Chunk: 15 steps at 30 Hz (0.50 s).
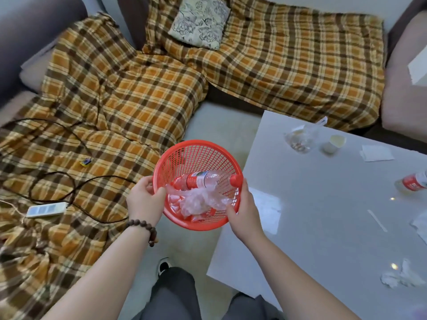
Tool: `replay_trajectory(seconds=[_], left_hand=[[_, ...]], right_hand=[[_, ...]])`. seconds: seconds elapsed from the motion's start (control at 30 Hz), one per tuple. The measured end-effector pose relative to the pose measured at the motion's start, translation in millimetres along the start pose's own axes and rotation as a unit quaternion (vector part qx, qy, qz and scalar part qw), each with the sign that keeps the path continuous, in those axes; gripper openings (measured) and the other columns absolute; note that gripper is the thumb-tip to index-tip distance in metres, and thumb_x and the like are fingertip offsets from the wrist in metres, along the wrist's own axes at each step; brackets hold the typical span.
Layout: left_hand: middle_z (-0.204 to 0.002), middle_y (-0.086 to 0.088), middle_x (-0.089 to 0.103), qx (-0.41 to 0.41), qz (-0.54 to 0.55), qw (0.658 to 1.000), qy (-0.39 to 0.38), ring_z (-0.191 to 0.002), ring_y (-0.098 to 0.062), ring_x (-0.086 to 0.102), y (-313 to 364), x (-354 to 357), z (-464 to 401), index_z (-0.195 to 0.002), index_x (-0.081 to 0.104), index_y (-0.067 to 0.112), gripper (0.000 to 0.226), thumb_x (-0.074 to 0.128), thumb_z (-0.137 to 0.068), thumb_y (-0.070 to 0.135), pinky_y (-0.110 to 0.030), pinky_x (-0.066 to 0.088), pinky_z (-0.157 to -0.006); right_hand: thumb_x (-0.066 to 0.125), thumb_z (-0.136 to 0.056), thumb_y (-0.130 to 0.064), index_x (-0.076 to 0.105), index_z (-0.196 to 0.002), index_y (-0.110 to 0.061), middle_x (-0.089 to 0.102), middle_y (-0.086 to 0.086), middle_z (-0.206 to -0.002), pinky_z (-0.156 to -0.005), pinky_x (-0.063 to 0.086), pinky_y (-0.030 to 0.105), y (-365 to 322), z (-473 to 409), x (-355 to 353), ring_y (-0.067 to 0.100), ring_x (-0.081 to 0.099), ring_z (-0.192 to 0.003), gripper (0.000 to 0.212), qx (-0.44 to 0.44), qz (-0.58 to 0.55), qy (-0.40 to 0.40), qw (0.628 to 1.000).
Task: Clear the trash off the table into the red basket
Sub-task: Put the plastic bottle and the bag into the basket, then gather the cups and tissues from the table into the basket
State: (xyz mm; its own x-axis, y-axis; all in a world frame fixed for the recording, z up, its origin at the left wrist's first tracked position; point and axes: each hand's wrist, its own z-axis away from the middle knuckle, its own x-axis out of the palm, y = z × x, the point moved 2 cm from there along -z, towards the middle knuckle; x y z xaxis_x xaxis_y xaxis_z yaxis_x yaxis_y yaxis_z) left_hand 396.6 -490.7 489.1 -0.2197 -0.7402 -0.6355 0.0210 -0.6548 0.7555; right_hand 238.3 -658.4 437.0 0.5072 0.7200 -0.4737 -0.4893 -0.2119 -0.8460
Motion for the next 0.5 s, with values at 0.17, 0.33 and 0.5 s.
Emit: replay_trajectory(seconds=[0.17, 0.33, 0.5], left_hand=[[-0.066, 0.014, 0.063, 0.019, -0.012, 0.999, -0.040, -0.063, -0.002, 0.060, -34.5, -58.5, -72.4, -0.097, 0.066, 0.021, 0.019, 0.064, -0.080, 0.011, -0.016, 0.040, -0.055], [-0.064, 0.015, 0.065, 0.027, -0.005, 0.999, -0.045, -0.060, -0.003, 0.062, -50.3, -113.3, -127.2, -0.098, 0.070, 0.018, 0.019, 0.066, -0.081, 0.012, -0.018, 0.044, -0.056], [-0.062, 0.015, 0.064, 0.036, 0.015, 0.997, -0.060, -0.054, 0.002, 0.060, -40.1, -120.5, -161.9, -0.082, 0.064, 0.029, 0.017, 0.066, -0.080, 0.012, -0.011, 0.039, -0.049]], right_hand=[[0.053, -0.087, -0.016, 0.019, -0.146, -0.030, 0.045, 0.000, -0.138, -0.103, 0.042, 0.037, -50.5, -8.2, 81.5, 0.018, 0.047, -0.124, 0.070, 0.019, -0.009, 0.031, 0.999], [0.055, -0.087, -0.020, 0.018, -0.146, -0.034, 0.045, 0.000, -0.137, -0.105, 0.041, 0.037, -98.0, -23.0, 141.1, 0.016, 0.046, -0.124, 0.071, 0.018, -0.019, 0.033, 0.999], [0.054, -0.089, -0.023, 0.017, -0.148, -0.030, 0.044, 0.002, -0.140, -0.104, 0.042, 0.040, -116.6, -50.6, 149.8, 0.018, 0.047, -0.125, 0.070, 0.015, 0.000, 0.045, 0.999]])
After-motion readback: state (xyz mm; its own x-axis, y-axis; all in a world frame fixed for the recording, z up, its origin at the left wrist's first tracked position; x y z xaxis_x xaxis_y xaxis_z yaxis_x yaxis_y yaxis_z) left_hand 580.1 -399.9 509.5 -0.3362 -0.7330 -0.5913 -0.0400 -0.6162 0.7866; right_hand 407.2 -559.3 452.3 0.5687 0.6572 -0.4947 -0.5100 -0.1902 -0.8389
